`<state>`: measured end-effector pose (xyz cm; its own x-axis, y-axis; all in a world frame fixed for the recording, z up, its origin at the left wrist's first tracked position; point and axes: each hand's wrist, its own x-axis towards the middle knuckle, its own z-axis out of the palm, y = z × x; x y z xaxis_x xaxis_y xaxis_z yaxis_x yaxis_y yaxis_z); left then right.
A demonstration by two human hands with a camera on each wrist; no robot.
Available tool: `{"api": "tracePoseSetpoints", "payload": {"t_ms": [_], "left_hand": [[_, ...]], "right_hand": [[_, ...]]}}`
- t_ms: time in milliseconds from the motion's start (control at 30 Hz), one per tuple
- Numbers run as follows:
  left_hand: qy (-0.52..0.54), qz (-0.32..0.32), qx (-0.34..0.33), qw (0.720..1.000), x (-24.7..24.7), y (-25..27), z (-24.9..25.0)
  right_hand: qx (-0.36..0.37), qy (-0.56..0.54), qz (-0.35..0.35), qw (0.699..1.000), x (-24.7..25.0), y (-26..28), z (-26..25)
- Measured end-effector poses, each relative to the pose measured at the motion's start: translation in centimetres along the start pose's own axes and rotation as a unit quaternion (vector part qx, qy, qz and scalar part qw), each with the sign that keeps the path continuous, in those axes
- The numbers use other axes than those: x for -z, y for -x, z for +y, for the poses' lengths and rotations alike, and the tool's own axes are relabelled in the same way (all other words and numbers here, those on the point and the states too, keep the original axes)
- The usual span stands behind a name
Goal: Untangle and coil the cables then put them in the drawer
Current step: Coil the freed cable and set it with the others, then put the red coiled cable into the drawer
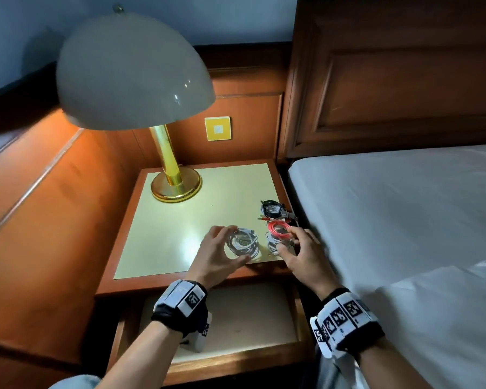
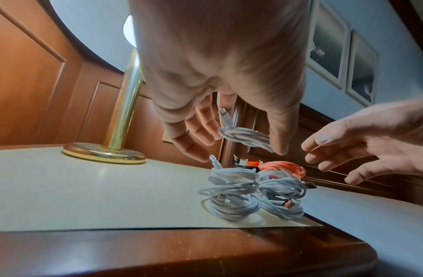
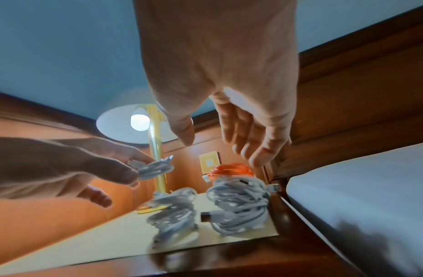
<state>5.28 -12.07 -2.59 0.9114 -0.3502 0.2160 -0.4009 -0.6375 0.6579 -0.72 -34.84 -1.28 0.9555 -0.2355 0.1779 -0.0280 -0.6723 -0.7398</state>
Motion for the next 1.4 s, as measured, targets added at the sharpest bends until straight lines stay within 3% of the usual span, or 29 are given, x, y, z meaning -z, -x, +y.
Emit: {"api": "tracePoseSetpoints", "payload": {"t_ms": [300, 567, 833, 1167, 1400], "left_hand": [[-0.044, -0.053, 0.041, 0.997, -2.3, -3.2, -1.2], [-0.037, -0.061, 0.052, 0.996, -3.1, -3.3, -1.6], [-0.03, -0.044, 0.048, 0.997, -3.5, -3.3, -1.4], [-0.018, 0.017, 0.023, 0.999, -3.1, -2.7, -1.5], [-0.012, 0.055, 0.006, 0.998, -0.5, 0.7, -1.5]], "right_hand": [[-0.056, 0.124, -0.049, 0.99, -1.0, -4.4, 2.5], [-0.061, 0.098, -0.035, 0.993, -2.3, -5.1, 3.3], [-0.048, 0.104, -0.017, 0.993, -2.3, -5.0, 3.0], [-0.016, 0.031, 0.045, 0.998, -2.0, -4.3, 2.2], [0.041, -0.041, 0.071, 0.996, -1.5, -2.0, 1.1]]}}
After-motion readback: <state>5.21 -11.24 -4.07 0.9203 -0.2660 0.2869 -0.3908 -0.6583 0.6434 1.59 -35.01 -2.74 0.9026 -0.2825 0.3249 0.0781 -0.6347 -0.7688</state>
